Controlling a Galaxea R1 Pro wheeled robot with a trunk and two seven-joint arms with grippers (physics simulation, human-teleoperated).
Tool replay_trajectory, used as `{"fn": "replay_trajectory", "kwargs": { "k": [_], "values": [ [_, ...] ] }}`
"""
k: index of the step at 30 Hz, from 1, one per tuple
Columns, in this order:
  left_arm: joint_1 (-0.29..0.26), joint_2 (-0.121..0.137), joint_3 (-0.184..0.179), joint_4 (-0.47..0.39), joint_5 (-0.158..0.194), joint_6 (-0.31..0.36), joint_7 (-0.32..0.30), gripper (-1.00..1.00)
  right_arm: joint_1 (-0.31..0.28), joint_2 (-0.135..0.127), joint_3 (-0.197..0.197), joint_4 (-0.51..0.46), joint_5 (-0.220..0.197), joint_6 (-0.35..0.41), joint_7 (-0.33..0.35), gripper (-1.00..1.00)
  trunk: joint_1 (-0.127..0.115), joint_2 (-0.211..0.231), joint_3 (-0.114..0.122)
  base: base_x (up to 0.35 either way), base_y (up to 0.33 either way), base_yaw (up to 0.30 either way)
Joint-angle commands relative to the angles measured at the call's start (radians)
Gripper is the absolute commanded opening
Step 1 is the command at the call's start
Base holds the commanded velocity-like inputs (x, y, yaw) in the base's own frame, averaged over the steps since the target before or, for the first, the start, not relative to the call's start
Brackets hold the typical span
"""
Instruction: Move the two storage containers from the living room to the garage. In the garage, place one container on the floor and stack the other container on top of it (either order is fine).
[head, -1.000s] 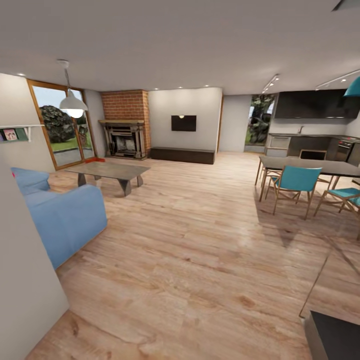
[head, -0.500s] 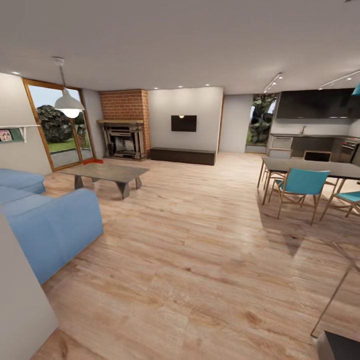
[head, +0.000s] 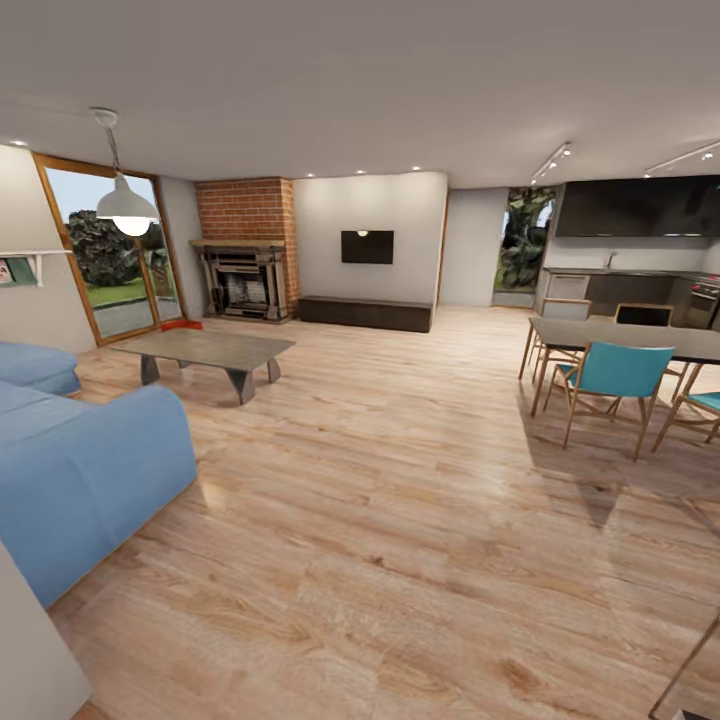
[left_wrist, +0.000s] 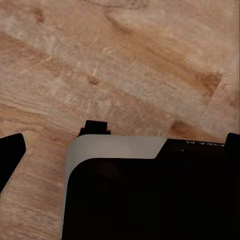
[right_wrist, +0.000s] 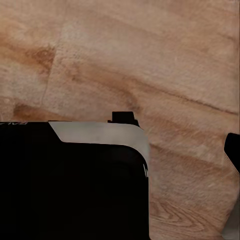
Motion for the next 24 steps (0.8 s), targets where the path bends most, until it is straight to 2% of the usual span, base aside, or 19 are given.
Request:
{"fn": "replay_trajectory", "kwargs": {
  "k": [1, 14, 24],
  "values": [
    [-0.001, 0.0, -0.001, 0.001, 0.01, -0.003, -0.005, 1.0, -0.001, 0.001, 0.008, 0.003, -0.006, -0.005, 0.0, 1.0, 0.001, -0.001, -0.001, 0.322, 0.0, -0.075],
    [-0.001, 0.0, -0.001, 0.001, 0.01, -0.004, -0.006, 1.0, -0.001, 0.001, 0.008, 0.003, -0.007, -0.005, 0.0, 1.0, 0.001, -0.001, -0.001, 0.322, 0.0, -0.169],
    [-0.001, 0.0, -0.001, 0.001, 0.01, -0.004, -0.005, 1.0, -0.001, 0.001, 0.008, 0.003, -0.007, -0.005, 0.0, 1.0, 0.001, -0.001, -0.001, 0.322, 0.0, -0.021]
  ]
}}
